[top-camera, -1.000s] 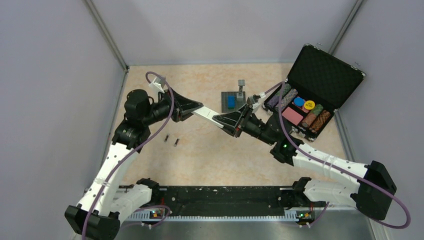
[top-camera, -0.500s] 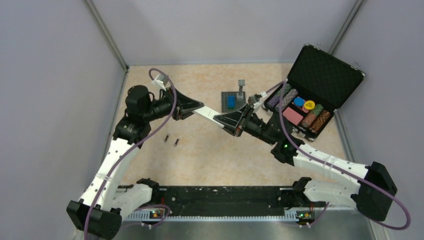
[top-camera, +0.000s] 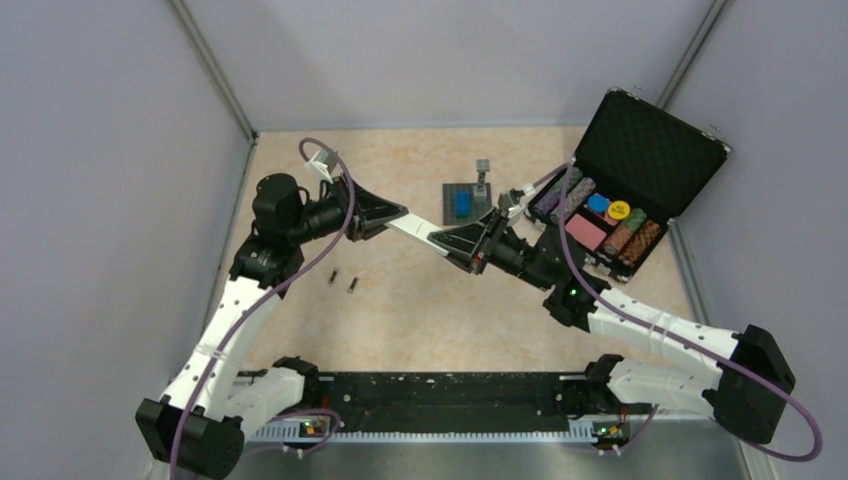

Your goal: Load the batteries into the remote control

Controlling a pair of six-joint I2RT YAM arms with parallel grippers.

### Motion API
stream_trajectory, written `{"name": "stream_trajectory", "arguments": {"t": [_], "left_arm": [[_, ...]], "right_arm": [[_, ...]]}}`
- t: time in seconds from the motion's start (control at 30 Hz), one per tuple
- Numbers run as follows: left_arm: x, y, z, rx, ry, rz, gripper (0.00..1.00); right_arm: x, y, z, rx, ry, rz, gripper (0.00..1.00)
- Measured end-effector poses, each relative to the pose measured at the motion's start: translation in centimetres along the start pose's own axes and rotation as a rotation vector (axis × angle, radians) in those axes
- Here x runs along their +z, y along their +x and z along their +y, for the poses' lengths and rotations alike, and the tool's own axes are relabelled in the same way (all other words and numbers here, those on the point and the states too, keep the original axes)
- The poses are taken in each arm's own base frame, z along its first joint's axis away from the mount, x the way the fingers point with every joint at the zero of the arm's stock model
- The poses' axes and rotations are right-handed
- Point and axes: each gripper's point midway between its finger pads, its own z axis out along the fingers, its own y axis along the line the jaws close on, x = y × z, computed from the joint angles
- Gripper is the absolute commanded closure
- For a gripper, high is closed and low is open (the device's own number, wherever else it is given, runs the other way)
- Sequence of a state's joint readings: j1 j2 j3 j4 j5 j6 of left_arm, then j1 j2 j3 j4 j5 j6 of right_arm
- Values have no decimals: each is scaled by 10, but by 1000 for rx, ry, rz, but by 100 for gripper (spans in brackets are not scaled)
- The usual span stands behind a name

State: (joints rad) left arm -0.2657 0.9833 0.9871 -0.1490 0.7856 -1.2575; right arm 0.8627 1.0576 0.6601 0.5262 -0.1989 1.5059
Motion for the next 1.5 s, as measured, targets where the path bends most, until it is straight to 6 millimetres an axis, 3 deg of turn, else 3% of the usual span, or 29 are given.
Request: {"name": "stream_trajectory", "arguments": {"t": [0.13,0.37,0.5,0.63,0.83,0.97,1.07,1.23,1.5], "left_arm": [[-5,-20,2,46,-10,-97,100],[-10,-41,-6,86,10,-200,100],[-10,-43,-7,94,19,-210,100],[-10,-43,-3,100,2,-212,100],[-13,-38,0,91,-16,-203,100],[-18,-30,-5,88,-2,-186,100],[-22,-24,-11,87,12,-171,100],[-25,-18,-16,93,27,-160,100],[-26,-17,-9,56,4,-152,100]], "right_arm": [[0,-4,-9,-7,38,-12,58],[-1,-3,-32,-9,121,1,53],[0,-2,-39,-15,140,9,38],[0,-2,-38,-42,138,12,17],[7,-7,-17,-135,110,2,10],[21,-11,5,-190,61,1,10],[32,-12,8,-205,44,11,13],[47,-8,-5,-193,55,55,33],[52,-1,5,-162,0,98,58]]}}
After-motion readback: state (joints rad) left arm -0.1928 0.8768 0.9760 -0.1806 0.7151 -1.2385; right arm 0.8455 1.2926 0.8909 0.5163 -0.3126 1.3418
